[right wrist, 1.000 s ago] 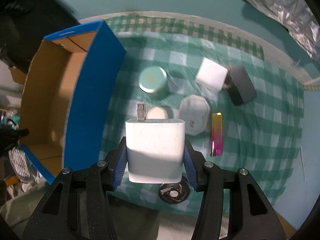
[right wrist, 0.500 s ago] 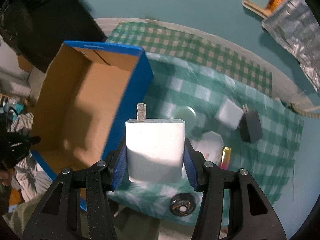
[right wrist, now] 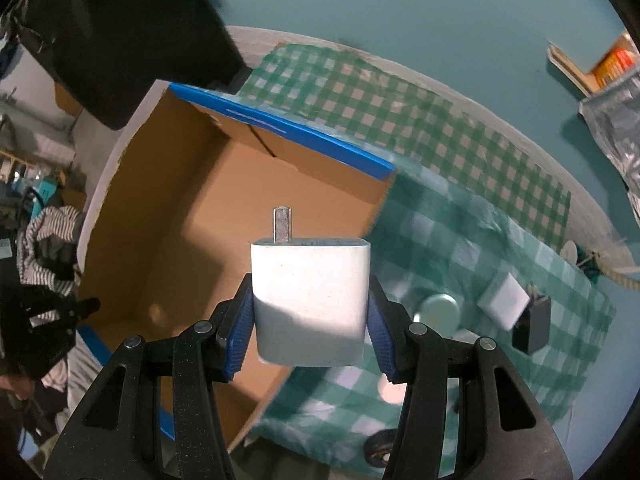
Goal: Organize rigid objects
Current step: 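Lift the white charger with the right tool and carry it over the box, then lower the white charger into the box and open the right tool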
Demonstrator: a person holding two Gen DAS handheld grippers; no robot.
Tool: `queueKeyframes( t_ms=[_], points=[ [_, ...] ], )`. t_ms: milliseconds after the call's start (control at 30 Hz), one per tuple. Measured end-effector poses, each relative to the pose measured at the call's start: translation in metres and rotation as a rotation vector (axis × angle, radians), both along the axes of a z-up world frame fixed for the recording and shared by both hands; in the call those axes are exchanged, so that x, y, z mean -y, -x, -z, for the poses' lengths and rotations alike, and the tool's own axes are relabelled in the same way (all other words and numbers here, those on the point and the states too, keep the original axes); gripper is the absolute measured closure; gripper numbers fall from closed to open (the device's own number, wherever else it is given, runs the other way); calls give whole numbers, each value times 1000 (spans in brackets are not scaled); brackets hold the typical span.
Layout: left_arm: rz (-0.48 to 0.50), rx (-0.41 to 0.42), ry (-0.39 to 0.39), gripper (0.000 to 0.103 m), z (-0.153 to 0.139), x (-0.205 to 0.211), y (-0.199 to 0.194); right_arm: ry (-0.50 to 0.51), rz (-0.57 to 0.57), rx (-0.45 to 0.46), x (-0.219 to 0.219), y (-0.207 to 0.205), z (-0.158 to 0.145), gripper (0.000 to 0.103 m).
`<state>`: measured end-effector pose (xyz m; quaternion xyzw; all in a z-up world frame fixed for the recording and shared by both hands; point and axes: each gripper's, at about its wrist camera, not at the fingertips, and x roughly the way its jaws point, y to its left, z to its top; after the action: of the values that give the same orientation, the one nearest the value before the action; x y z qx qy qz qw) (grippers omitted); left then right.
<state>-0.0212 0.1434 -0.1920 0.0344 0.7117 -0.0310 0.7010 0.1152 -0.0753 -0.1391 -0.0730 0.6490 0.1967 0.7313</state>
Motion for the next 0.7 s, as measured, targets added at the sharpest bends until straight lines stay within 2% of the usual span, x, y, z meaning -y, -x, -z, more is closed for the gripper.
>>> queueKeyframes(
  t_ms=[300, 700],
  points=[
    [-16, -9, 6, 99, 2, -1, -2, 21, -57, -36, -27, -8, 24, 51],
    [-4, 1, 7, 99, 1, -1, 0, 78, -74, -57, -34, -14, 49, 51]
  ],
)
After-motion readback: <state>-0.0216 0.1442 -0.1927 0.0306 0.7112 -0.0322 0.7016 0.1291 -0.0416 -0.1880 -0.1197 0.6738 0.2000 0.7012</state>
